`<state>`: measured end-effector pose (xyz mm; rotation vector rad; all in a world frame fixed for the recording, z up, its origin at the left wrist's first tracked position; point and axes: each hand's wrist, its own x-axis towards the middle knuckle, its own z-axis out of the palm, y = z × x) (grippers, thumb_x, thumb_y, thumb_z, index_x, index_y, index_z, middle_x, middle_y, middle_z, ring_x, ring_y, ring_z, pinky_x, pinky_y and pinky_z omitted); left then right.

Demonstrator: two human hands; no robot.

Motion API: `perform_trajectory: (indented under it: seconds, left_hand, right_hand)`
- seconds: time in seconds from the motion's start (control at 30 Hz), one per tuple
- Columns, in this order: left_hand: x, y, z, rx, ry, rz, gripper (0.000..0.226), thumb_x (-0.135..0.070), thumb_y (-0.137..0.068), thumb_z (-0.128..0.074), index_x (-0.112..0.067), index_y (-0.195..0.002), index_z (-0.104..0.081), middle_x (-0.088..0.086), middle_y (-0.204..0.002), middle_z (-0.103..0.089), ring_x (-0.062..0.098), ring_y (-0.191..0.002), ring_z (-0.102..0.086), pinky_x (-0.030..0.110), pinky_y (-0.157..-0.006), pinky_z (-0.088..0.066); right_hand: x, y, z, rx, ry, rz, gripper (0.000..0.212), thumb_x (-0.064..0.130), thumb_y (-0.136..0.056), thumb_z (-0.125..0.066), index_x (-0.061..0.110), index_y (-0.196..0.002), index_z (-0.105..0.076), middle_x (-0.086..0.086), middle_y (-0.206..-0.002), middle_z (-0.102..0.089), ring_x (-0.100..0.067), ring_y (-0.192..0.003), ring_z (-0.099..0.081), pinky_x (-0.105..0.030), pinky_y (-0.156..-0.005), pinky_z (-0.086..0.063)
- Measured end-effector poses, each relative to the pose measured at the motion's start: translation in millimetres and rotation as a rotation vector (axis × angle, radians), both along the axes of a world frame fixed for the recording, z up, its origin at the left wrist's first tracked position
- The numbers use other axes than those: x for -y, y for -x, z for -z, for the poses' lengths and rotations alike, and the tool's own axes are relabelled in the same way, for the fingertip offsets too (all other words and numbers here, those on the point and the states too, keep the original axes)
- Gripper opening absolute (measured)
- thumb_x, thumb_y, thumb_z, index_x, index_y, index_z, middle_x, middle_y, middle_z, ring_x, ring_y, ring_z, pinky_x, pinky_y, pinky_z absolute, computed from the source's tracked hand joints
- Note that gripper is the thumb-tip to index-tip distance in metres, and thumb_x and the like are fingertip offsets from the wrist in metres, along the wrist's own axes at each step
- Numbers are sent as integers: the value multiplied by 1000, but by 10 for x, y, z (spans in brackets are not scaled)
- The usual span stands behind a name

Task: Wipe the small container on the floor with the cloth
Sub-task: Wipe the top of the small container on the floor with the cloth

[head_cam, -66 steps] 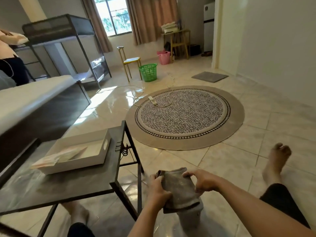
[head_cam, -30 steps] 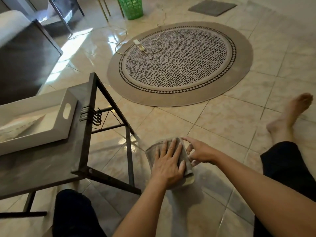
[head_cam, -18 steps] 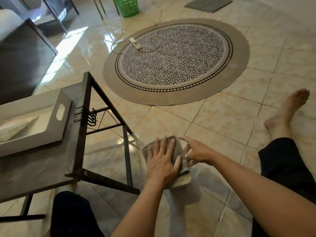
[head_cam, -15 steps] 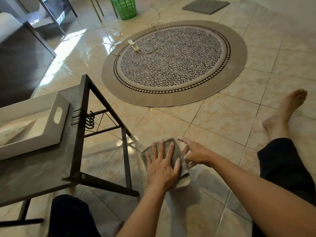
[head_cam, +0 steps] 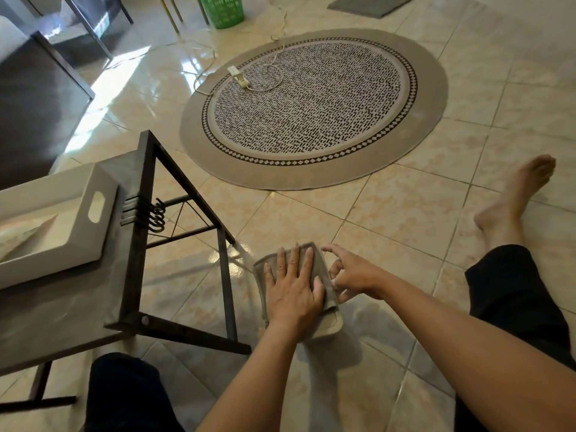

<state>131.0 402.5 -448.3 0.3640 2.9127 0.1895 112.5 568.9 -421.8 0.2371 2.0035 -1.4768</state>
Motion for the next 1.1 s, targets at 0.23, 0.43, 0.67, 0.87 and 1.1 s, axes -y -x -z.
perform_trajectory:
  seconds: [0.23,0.43,0.67,0.87,1.1]
  left_hand:
    - [-107,-104,38,-4,-14,25,67,-48,-95,-15,-30,-153,13,0,-161,23,24,-145,29,51,-118,14]
    - [-32,-127,38,4,-5,-82,69,-49,-96,-14,-24,-153,15,4,-160,25,26,-145,29,52,-119,10]
    - [9,107,0,16,-21,2,67,-48,-98,-17,-26,-153,14,0,-162,20,22,-146,25,49,-120,9]
    - [19,-113,21,15,-24,-29,67,-47,-98,-15,-24,-154,14,2,-161,23,24,-145,29,51,-120,9]
    - [-26,-47,12,3,-28,16,66,-46,-99,-16,-23,-154,12,1,-162,21,23,-146,26,49,-120,10]
  right_hand:
    - [11,48,1,29,18,0,92,-20,-78,-53,36,-148,-32,-12,-92,-57,-25,-79,-68,-56,-74,-62]
    - [42,26,13,38,15,14,93,-19,-78,-54,35,-149,-31,-10,-92,-53,-25,-78,-65,-56,-74,-62]
    - [34,4,-14,24,20,1,90,-18,-80,-56,35,-149,-30,-13,-93,-55,-27,-80,-67,-56,-76,-62]
    - [63,64,-4,35,6,0,92,-19,-78,-54,34,-150,-30,-8,-89,-51,-20,-72,-62,-53,-74,-63]
    - [36,144,-28,5,14,-35,88,-20,-77,-57,34,-144,-39,-11,-95,-52,-23,-77,-64,-51,-74,-63]
